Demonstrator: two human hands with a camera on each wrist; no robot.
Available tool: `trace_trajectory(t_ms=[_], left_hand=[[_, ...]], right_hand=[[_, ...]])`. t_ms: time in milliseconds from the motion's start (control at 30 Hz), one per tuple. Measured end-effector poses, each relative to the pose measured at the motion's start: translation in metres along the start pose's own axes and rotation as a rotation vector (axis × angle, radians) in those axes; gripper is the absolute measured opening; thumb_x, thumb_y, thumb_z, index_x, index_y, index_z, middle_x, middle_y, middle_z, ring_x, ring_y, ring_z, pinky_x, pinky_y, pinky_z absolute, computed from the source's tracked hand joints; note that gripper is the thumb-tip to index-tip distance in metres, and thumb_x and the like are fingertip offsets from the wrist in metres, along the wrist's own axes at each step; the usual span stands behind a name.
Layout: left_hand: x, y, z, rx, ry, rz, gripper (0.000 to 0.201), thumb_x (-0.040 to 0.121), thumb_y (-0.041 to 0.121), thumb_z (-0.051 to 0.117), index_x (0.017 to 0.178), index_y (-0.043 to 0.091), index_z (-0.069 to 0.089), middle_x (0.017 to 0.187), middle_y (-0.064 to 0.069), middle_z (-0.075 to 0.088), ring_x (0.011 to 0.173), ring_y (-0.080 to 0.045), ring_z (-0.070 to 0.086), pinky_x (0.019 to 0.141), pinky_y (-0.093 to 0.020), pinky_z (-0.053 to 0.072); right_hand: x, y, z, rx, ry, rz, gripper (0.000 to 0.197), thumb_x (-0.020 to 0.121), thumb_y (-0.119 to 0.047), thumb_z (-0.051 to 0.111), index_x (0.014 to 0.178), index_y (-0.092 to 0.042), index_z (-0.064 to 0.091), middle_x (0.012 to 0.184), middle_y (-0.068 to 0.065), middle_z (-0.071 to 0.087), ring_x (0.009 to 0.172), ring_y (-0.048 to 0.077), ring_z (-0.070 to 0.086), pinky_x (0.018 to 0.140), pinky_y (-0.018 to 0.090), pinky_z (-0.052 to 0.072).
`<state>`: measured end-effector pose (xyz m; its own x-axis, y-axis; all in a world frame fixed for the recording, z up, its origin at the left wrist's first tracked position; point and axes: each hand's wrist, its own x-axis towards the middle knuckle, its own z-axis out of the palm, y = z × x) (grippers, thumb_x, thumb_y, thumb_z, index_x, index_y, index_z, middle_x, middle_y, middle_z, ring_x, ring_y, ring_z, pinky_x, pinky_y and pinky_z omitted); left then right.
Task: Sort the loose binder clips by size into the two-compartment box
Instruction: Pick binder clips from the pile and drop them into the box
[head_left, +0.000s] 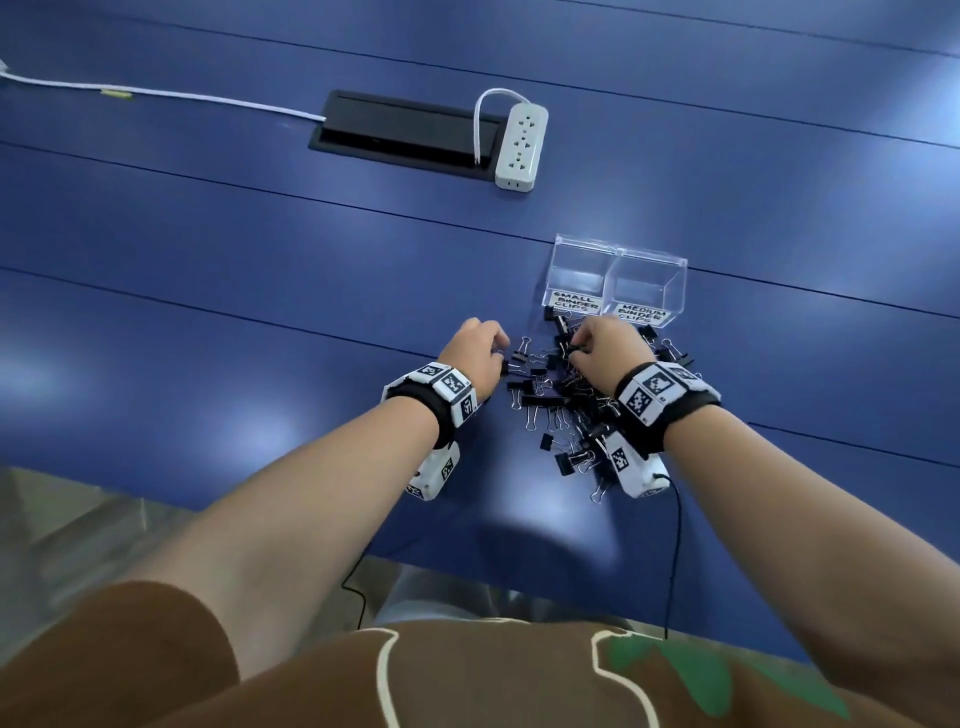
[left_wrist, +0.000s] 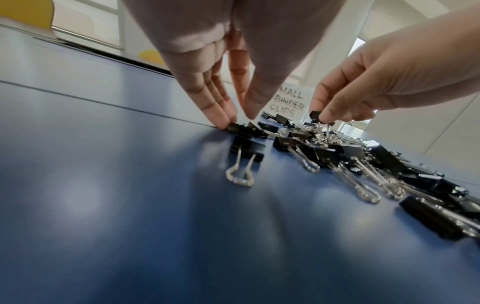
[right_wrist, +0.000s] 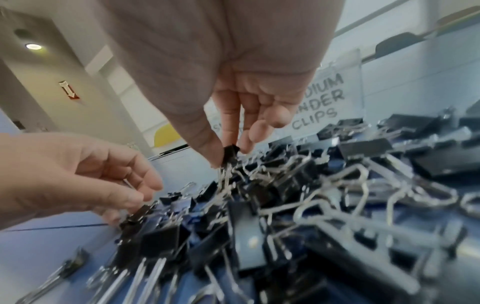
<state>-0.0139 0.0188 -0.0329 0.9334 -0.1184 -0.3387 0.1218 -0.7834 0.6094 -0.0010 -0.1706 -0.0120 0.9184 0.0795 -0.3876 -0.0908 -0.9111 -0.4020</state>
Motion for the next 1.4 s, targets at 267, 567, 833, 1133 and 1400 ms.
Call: trace_trajectory(t_ms=[267, 567, 833, 1133, 1400], left_hand=[[-0.009, -0.004, 0.002, 0.065, -0.076, 0.032, 0.029, 0.081, 0.01, 0.06, 0.109, 0.015, 0.055, 0.11, -0.007, 0.052, 0.097, -0.024, 0.056, 0.087, -0.037, 0.051], [-0.013, -0.008, -0.001, 0.047, -0.063, 0.064, 0.026, 0.083, 0.007, 0.053, 0.108, 0.012, 0.056, 0.107, -0.008, 0.054, 0.094, -0.024, 0.055, 0.087, -0.033, 0.048], [-0.011, 0.002, 0.004, -0.071, 0.042, 0.045, 0.035, 0.081, 0.008, 0.056, 0.116, 0.009, 0.058, 0.11, -0.011, 0.058, 0.104, -0.028, 0.052, 0.093, -0.039, 0.048], [-0.012, 0.01, 0.018, 0.125, -0.042, 0.089, 0.038, 0.082, 0.001, 0.051, 0.119, 0.011, 0.053, 0.118, -0.008, 0.057, 0.109, -0.029, 0.044, 0.091, -0.042, 0.045], [-0.011, 0.009, 0.015, 0.225, -0.054, 0.082, 0.034, 0.083, 0.003, 0.05, 0.116, 0.013, 0.051, 0.116, -0.01, 0.054, 0.108, -0.03, 0.045, 0.085, -0.045, 0.048]], right_hand=[[0.004, -0.024, 0.014, -0.136, -0.076, -0.215, 0.034, 0.083, -0.004, 0.052, 0.115, -0.009, 0.059, 0.12, 0.009, 0.052, 0.121, 0.028, 0.04, 0.103, 0.04, 0.04], [0.005, -0.021, 0.018, -0.223, -0.096, -0.23, 0.031, 0.085, -0.006, 0.049, 0.115, -0.006, 0.059, 0.117, 0.013, 0.053, 0.117, 0.031, 0.038, 0.1, 0.04, 0.041], [-0.001, -0.021, 0.027, -0.203, -0.078, -0.247, 0.029, 0.086, -0.022, 0.06, 0.109, -0.004, 0.06, 0.115, 0.014, 0.052, 0.116, 0.031, 0.04, 0.102, 0.036, 0.036], [-0.004, -0.022, 0.028, -0.068, -0.022, -0.183, 0.024, 0.087, -0.015, 0.056, 0.107, -0.003, 0.058, 0.113, 0.016, 0.052, 0.113, 0.033, 0.047, 0.096, 0.039, 0.041], [-0.004, -0.033, 0.039, -0.139, -0.021, -0.115, 0.021, 0.088, -0.011, 0.053, 0.107, -0.003, 0.054, 0.113, 0.019, 0.049, 0.099, 0.038, 0.057, 0.081, 0.041, 0.048]])
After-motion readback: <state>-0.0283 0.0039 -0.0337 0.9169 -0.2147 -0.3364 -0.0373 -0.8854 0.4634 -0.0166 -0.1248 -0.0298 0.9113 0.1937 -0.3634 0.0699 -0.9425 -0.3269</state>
